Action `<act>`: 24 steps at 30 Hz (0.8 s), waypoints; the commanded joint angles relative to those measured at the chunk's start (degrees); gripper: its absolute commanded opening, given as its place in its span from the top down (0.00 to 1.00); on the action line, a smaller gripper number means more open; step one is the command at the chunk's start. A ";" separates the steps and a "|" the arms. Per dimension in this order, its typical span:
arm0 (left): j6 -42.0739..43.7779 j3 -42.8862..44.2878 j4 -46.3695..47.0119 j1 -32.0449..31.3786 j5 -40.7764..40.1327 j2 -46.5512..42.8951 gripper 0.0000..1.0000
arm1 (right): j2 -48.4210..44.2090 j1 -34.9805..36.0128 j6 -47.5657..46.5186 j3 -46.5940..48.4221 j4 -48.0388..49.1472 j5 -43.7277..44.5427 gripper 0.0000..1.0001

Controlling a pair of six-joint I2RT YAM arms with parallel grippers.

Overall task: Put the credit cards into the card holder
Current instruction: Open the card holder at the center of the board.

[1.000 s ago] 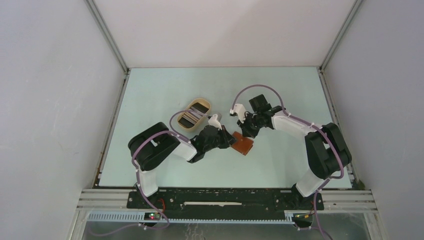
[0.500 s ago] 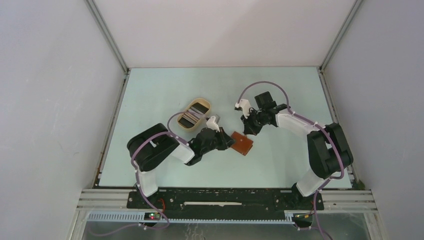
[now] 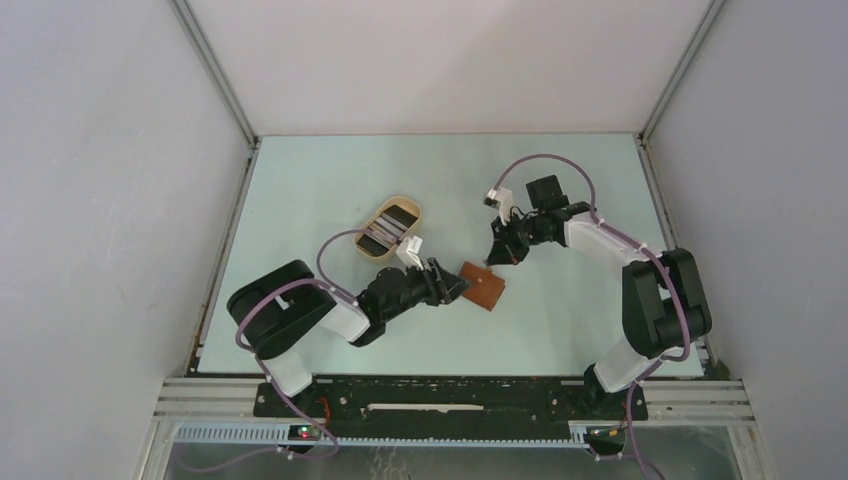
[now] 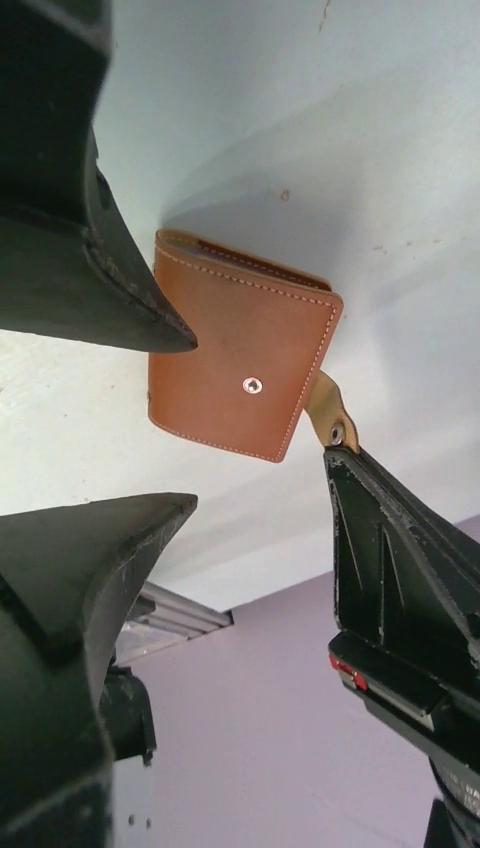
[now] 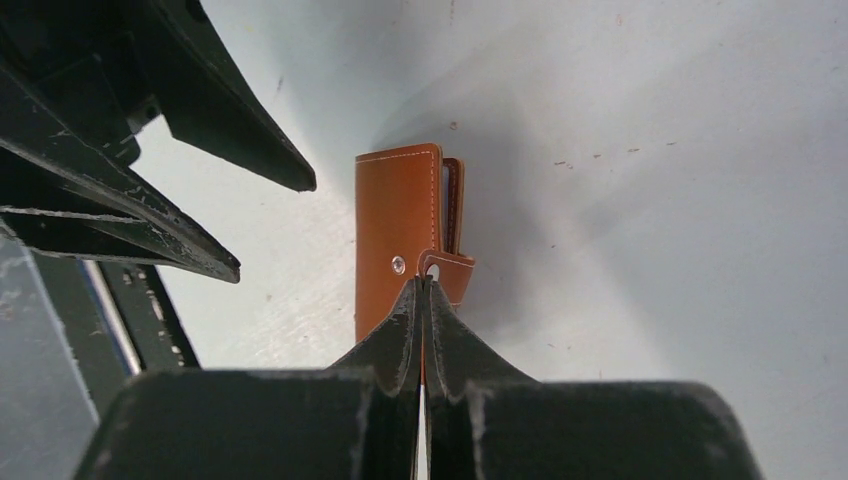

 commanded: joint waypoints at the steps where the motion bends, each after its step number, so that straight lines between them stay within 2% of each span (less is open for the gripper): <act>1: -5.46 -2.74 10.33 -0.71 0.38 1.57 0.39 | -3.32 -1.15 3.47 2.13 -0.64 -7.43 1.00; 7: -11.22 -2.43 12.81 -1.14 0.27 6.01 0.23 | -3.80 -1.13 4.68 2.12 -0.93 -10.57 1.00; 12: -13.65 -2.56 8.80 -1.15 -2.52 5.92 0.20 | -3.96 -0.86 5.09 2.12 -0.91 -11.55 1.00; 24: -18.81 -2.53 11.17 -1.24 -6.03 7.91 0.16 | -5.36 0.13 4.93 2.13 -1.23 -14.60 1.00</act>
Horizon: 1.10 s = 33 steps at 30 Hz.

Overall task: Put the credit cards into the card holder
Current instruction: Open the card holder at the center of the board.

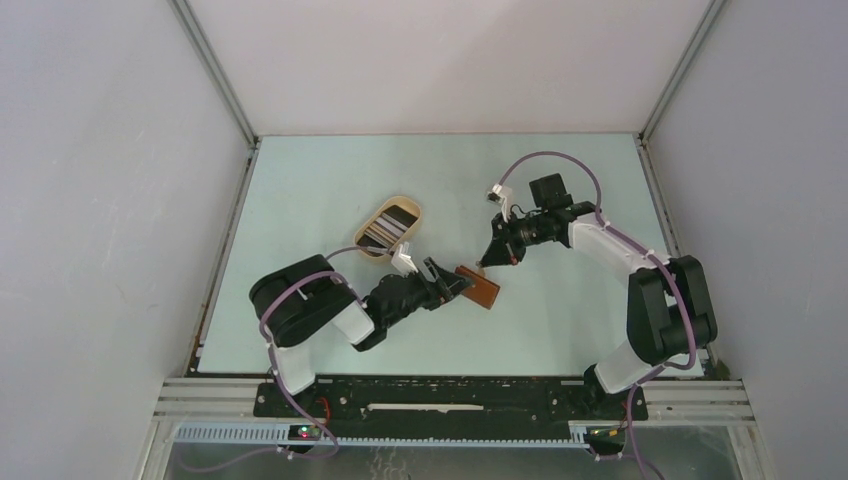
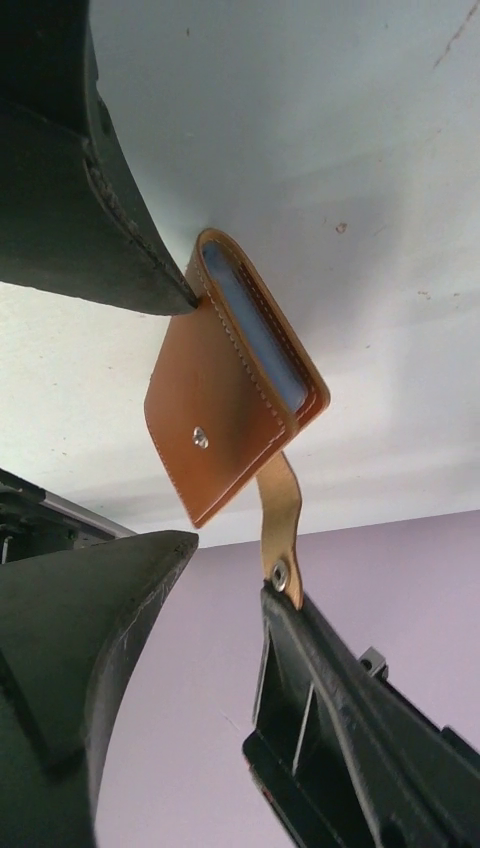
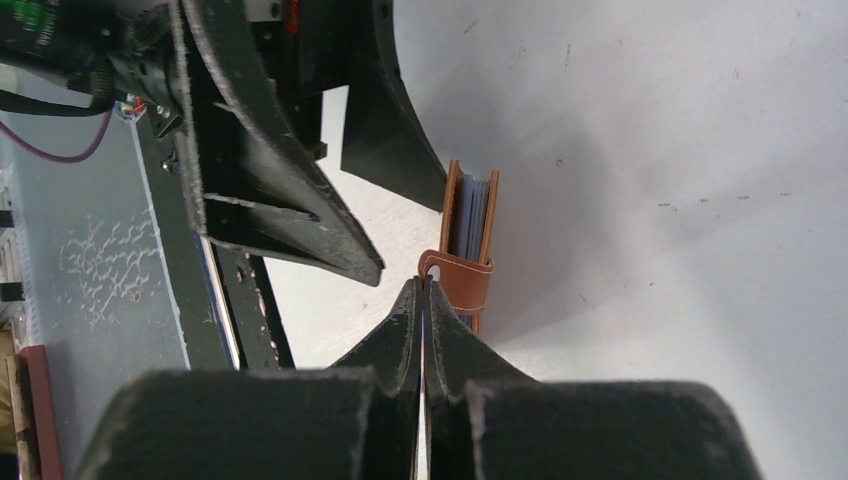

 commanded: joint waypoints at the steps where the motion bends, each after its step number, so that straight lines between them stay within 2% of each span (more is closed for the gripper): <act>1: -2.56 -0.42 2.41 -0.32 -2.23 1.13 0.16 | -3.20 0.37 0.52 2.10 -0.15 -3.34 1.00; 13: -3.88 -1.74 2.73 -0.08 -3.73 1.16 0.15 | -3.83 0.99 -0.38 2.12 -0.51 -2.48 1.00; 21: -4.23 -2.66 3.13 0.55 -3.59 1.47 0.26 | -3.97 0.10 -0.31 2.12 -0.12 3.14 1.00; 25: -3.77 -2.61 3.45 1.14 -2.70 2.04 0.35 | -4.10 -0.16 -0.95 2.10 -0.50 5.90 1.00; 31: -2.98 -2.44 3.68 2.57 -0.92 3.18 0.57 | -4.83 -0.31 -1.85 2.07 -1.14 8.83 1.00; 33: -2.18 -2.17 2.28 2.88 -0.45 2.65 0.62 | -5.13 -0.50 -2.41 2.09 -1.56 9.80 1.00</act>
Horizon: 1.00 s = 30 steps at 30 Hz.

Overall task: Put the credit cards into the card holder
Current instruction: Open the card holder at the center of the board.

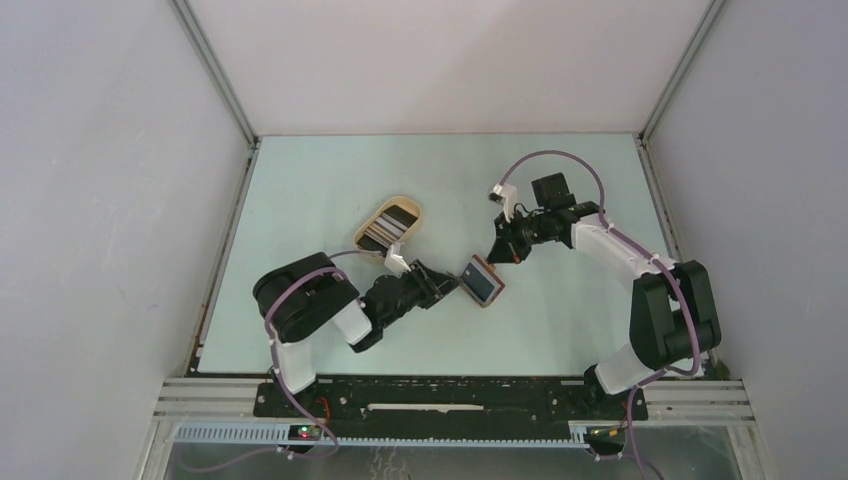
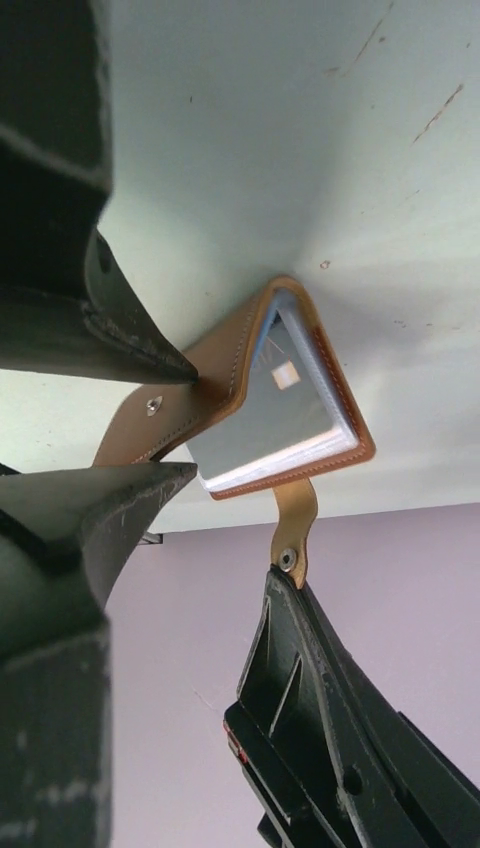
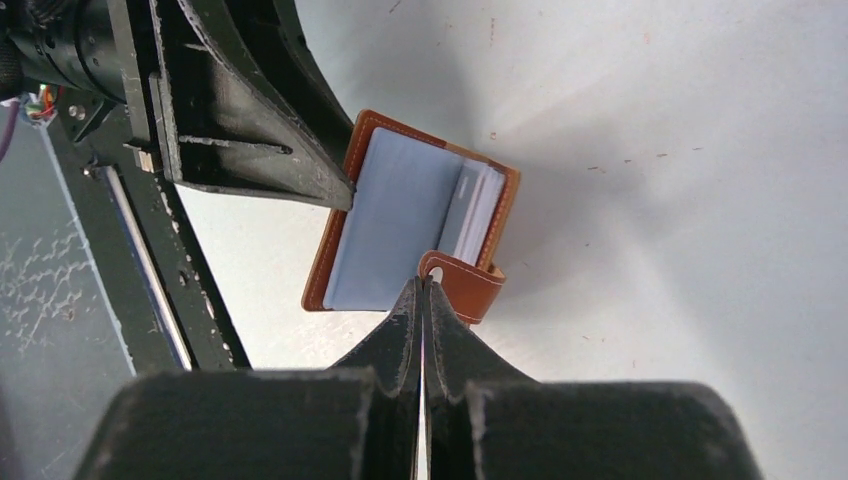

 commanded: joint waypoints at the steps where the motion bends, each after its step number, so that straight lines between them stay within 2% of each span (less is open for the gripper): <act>1: 2.61 -0.08 -3.41 1.13 0.96 0.10 0.65 | -3.61 -0.57 -2.21 2.04 -0.97 3.29 1.00; 3: 4.34 0.99 -7.20 1.63 1.67 -0.90 0.67 | -4.02 -1.76 -2.96 2.09 -1.54 3.68 1.00; 8: 10.11 6.63 -19.58 2.27 4.62 -2.54 0.86 | -4.26 -5.43 -4.22 1.29 -3.05 5.11 1.00; 13: 15.50 12.50 -29.81 2.26 4.72 -3.17 1.00 | -2.45 -6.67 -5.33 0.73 -3.80 9.77 1.00; 20: 21.56 17.39 -36.50 2.20 5.04 -4.13 1.00 | 2.03 -7.63 -5.63 0.89 -3.68 18.64 1.00; 25: 25.08 20.39 -40.91 2.21 5.08 -4.50 1.00 | 5.17 -10.01 -5.68 2.11 -5.24 20.94 0.79; 28: 26.94 21.96 -43.00 2.20 5.51 -4.53 1.00 | 4.74 -12.27 -5.65 2.21 -5.46 20.29 0.59; 30: 27.83 22.91 -44.02 2.18 5.95 -4.42 1.00 | 2.93 -13.38 -5.51 2.19 -5.44 19.37 0.51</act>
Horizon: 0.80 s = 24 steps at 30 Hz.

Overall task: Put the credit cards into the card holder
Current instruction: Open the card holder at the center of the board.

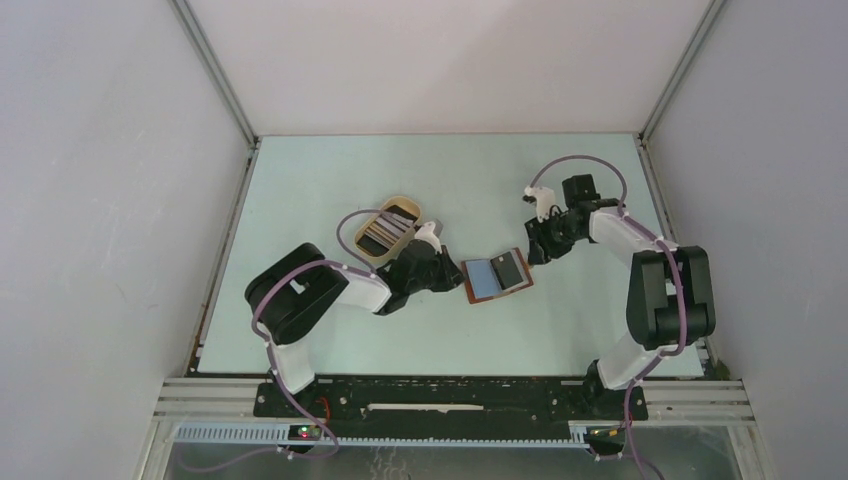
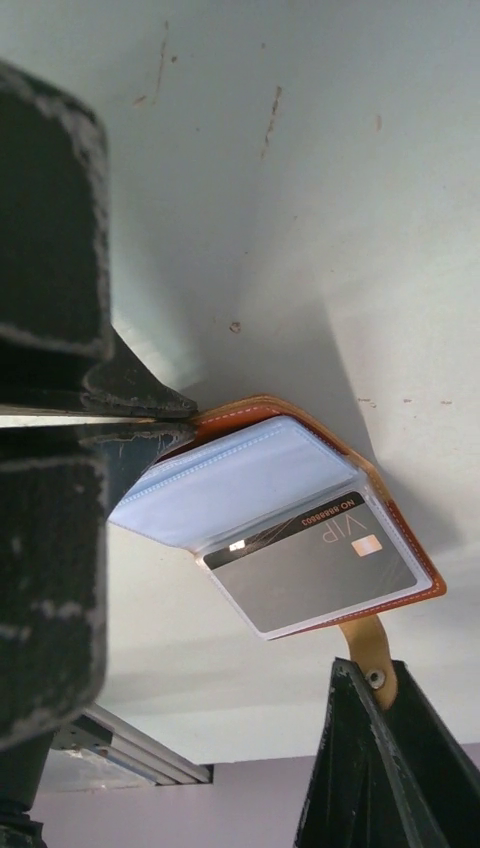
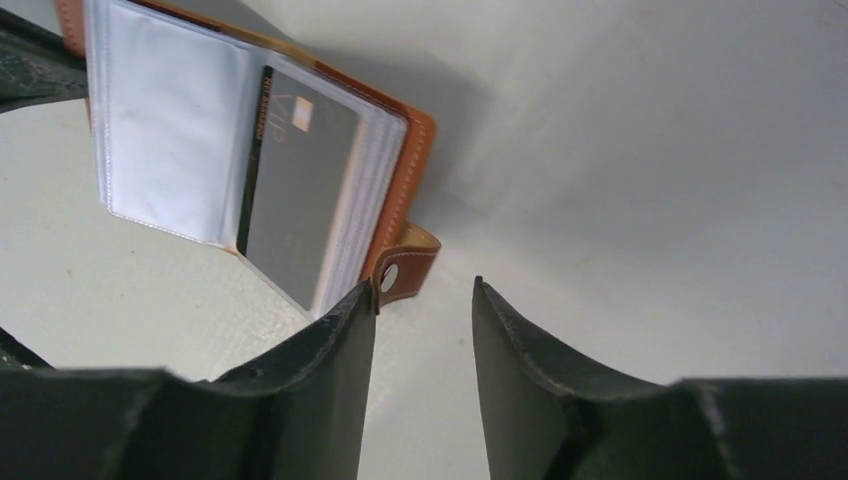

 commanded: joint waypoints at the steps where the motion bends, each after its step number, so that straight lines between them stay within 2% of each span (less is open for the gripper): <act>1: 5.29 3.50 -4.02 0.06 1.69 -2.14 1.00 | -3.76 -2.68 -0.27 2.15 -0.43 -0.47 0.47; 4: 6.52 4.84 -5.61 0.06 2.28 -2.11 1.00 | -8.51 -3.89 -0.70 2.10 -0.02 -1.58 0.40; 7: 7.92 6.25 -7.34 0.11 2.86 -2.28 1.00 | -14.81 -5.20 -2.98 1.51 0.76 -6.17 0.39; 11: 9.53 6.99 -6.67 0.02 4.99 -2.12 1.00 | -21.90 -5.63 -9.00 -3.24 1.85 -26.19 0.43; 13: 9.97 6.64 -5.25 -0.07 5.83 -2.16 1.00 | -21.44 -3.33 -11.01 -4.89 1.54 -31.90 0.51; 15: 10.31 6.36 -4.08 -0.17 6.44 -2.23 1.00 | -18.38 0.85 -10.17 -4.92 1.99 -28.84 0.62; 20: 10.87 5.63 -3.10 -0.18 6.84 -2.32 1.00 | -6.07 9.74 -5.85 1.85 -1.20 -11.43 0.89; 24: 10.85 5.34 -2.93 -0.21 6.10 -1.92 1.00 | -0.29 10.55 -4.15 3.50 -2.10 -2.88 0.96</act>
